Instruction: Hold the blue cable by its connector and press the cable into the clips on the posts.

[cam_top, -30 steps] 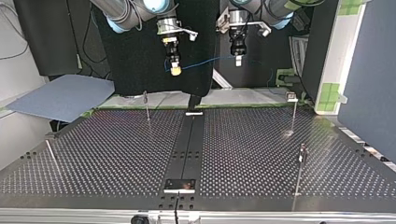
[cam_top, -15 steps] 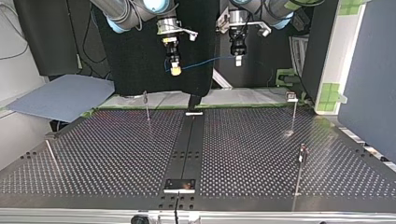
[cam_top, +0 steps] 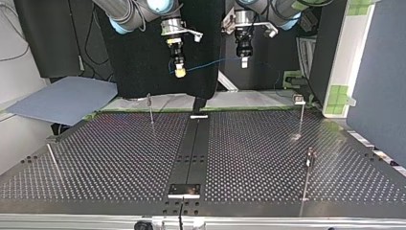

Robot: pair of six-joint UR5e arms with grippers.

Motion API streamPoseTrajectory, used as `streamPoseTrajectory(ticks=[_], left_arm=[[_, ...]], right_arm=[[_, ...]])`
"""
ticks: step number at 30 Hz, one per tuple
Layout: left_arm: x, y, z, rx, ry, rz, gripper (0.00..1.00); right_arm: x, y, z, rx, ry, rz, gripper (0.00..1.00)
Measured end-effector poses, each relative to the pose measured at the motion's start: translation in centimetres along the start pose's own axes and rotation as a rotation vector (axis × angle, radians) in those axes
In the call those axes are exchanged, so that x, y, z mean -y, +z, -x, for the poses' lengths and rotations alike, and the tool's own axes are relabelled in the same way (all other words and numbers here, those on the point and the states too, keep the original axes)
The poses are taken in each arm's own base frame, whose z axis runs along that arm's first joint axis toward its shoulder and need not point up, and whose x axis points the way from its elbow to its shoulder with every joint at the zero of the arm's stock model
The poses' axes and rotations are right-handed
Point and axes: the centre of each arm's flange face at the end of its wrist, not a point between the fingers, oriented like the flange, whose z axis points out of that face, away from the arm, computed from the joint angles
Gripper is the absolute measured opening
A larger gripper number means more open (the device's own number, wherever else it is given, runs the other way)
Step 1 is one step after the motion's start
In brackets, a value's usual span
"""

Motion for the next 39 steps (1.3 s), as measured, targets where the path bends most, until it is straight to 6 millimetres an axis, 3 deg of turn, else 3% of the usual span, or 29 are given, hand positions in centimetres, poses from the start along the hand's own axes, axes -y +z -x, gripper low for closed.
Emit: streamPoseTrajectory(ticks=[11,17,24,36,39], left_arm=[[-0.1,-0.7,-0.3,-0.016,0.021,0.001,0.0],[0.0,-2.7,-0.8,-0.059,0.099,0.003,0.0],[0.1,-3.3,-0.9,-0.07,0.138,0.011,0.0],[0.0,-3.6,-1.0,-0.071,0.139,0.012,0.0],[0.4,-3.8,-0.5,-0.049,0.115,0.014,0.0]], right_arm=[[0.1,0.0,0.1,0.003,0.001,0.0,0.0],[2.2,0.2,1.1,0.018,0.002,-0.009,0.0],[3.3,0.6,3.5,0.049,-0.007,-0.02,0.0],[3.4,-0.8,8.9,0.141,-0.037,-0.029,0.0],[2.9,-1.0,9.2,0.158,-0.03,-0.028,0.0]])
